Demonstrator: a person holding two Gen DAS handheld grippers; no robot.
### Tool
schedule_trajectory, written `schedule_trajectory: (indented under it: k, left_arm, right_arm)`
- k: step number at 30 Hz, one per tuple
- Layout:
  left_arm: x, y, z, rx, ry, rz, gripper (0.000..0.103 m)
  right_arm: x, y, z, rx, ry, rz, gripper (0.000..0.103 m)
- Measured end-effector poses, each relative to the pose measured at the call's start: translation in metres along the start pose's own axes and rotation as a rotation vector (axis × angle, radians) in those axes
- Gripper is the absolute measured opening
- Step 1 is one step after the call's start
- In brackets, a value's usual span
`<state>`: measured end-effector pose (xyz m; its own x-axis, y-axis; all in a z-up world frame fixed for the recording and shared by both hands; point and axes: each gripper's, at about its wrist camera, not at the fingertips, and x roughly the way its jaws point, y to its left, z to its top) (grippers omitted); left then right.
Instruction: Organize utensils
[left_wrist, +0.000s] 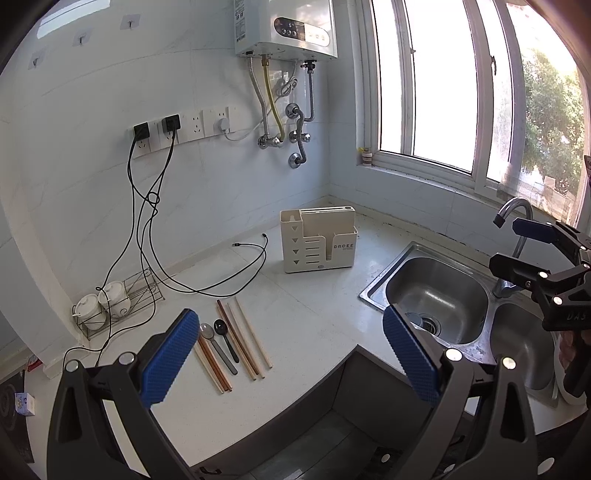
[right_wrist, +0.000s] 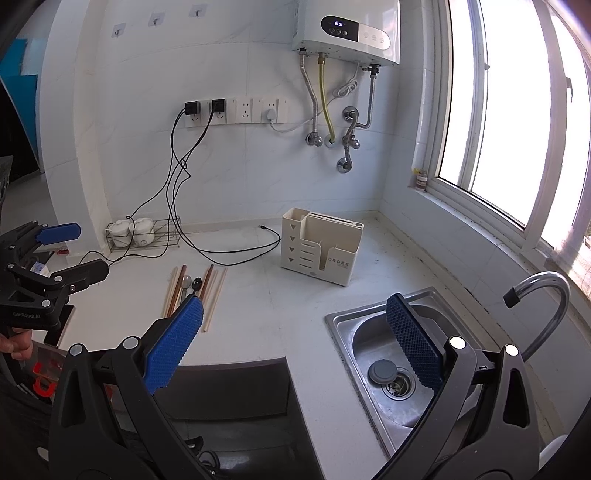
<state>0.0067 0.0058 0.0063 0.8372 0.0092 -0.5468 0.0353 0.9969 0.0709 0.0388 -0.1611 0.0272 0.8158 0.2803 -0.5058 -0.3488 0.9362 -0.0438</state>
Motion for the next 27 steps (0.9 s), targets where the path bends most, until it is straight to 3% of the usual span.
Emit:
schedule_trajectory:
  k: [9, 19, 24, 27]
  left_arm:
    - [0.004, 0.007, -0.001, -0.018, -0.005, -0.001, 0.098]
    - [0.021, 0.06, -0.001, -0.036, 0.001, -0.012, 0.098]
    - [0.035, 0.1, -0.009, -0.015, 0.042, 0.055, 0.098]
    - [0.048, 0.131, -0.019, -0.042, 0.094, 0.1, 0.098]
  right_arm:
    - [0.008, 0.005, 0.007, -0.02, 0.0, 0.001, 0.095]
    - [0.034, 0.043, 0.023, -0.004, 0.0, -0.014, 0.095]
    - [0.062, 0.063, 0.024, 0.112, -0.008, 0.068, 0.095]
    - [0.088, 0.069, 0.022, 0.204, 0.014, 0.053, 0.095]
